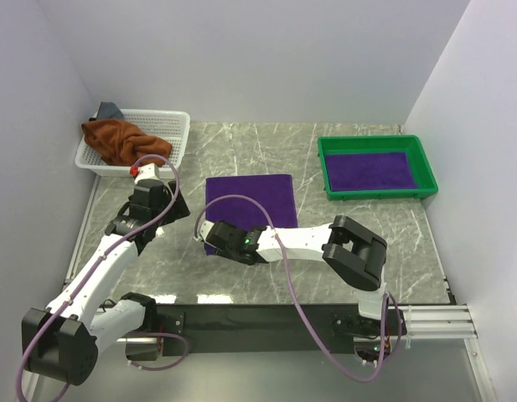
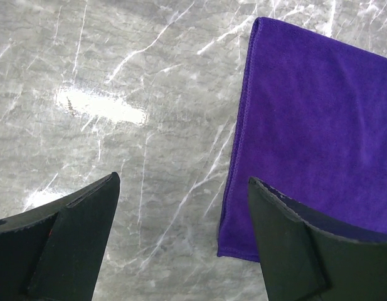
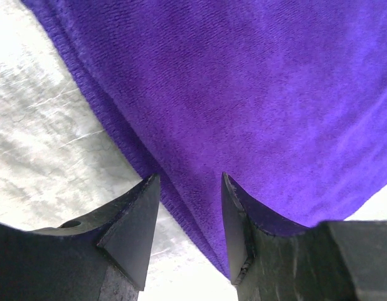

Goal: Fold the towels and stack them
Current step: Fold the towel

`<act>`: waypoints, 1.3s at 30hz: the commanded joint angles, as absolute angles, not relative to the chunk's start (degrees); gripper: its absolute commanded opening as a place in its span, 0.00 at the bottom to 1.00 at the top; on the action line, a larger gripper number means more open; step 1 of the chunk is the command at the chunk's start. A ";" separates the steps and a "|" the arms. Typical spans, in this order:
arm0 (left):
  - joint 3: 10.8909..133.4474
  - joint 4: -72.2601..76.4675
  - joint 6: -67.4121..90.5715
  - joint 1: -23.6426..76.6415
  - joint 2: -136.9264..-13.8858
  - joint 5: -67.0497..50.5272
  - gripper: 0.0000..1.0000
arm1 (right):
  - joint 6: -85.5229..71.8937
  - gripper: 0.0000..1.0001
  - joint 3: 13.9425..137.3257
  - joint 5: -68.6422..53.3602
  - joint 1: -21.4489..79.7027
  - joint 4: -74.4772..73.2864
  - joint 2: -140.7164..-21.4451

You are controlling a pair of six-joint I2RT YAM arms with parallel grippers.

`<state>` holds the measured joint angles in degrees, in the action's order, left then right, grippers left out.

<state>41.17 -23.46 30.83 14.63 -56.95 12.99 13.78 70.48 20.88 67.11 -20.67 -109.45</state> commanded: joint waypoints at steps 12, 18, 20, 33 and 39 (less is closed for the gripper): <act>43.16 -22.68 30.23 14.24 -56.51 13.97 0.88 | 16.00 0.50 72.16 28.38 67.24 -17.49 -108.02; 43.16 -22.76 30.15 14.24 -57.04 13.62 0.88 | 14.77 0.49 72.16 30.32 65.66 -16.35 -106.44; 43.33 -22.85 30.23 14.24 -57.39 13.45 0.88 | 13.89 0.50 71.98 29.71 65.13 -16.26 -104.77; 38.60 -24.18 43.31 15.99 -62.58 -2.71 0.83 | -4.55 0.48 63.38 14.77 52.83 -15.20 -92.90; 35.60 -20.66 47.90 21.17 -65.21 -3.08 0.71 | -14.56 0.47 55.38 8.90 46.86 -13.80 -86.58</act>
<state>36.71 -23.88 43.97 18.96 -64.07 -0.82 -6.09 58.83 14.11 49.41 -15.53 -91.09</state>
